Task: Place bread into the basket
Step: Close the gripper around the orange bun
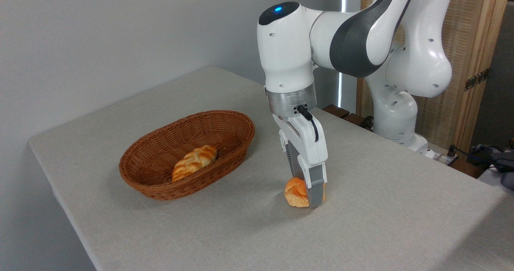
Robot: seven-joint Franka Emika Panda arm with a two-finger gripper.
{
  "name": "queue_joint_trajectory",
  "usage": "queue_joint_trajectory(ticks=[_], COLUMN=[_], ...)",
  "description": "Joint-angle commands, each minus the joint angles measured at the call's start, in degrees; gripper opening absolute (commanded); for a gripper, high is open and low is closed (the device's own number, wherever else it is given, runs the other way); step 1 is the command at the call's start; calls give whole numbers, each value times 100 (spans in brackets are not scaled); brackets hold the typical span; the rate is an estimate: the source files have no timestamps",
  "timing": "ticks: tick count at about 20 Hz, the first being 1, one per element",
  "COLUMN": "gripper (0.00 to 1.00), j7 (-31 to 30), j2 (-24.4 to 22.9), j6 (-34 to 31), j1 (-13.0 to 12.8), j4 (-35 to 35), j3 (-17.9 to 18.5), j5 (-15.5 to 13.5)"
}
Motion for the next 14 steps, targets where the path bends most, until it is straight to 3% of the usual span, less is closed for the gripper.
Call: queue_joint_trajectory(ticks=[1,14], gripper=[30,29], j7=[117,135], j2=[-15,-15], j6=[118,118], j1=[-21,-21], j4=[-77,-77], j3=[56,56], j5=[66,66])
